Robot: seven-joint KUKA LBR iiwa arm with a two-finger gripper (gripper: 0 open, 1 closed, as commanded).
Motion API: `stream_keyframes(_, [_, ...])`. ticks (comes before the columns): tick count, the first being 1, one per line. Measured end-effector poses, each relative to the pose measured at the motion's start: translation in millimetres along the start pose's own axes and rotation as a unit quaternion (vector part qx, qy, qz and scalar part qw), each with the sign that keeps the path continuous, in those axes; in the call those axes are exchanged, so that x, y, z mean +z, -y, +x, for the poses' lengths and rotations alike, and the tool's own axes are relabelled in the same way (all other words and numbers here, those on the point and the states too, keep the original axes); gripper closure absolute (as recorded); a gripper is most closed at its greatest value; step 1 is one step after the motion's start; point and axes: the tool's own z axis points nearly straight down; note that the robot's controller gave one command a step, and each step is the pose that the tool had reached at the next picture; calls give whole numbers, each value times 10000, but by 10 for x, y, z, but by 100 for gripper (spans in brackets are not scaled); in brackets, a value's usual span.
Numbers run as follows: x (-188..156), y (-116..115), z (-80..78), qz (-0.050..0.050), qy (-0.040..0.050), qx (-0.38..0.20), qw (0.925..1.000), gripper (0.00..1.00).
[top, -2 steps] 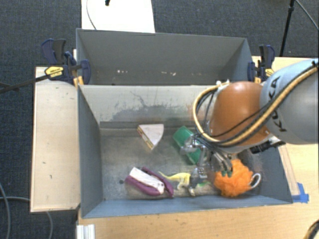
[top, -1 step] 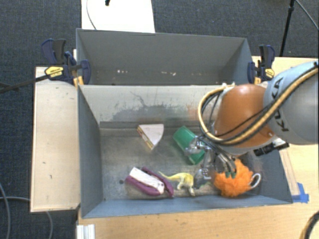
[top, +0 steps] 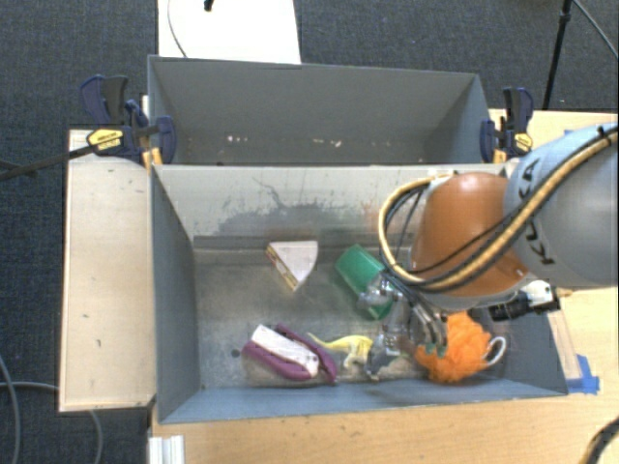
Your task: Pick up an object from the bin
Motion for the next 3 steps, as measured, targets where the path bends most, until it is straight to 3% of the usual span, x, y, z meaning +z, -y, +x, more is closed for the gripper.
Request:
stream_keyframes(1, [242,68,-1,3,-16,-73,10000,0])
stream_keyframes(2, [371,89,-136,2,42,-127,9999,100])
stream_keyframes(3, [371,89,-135,1,41,-124,9999,100])
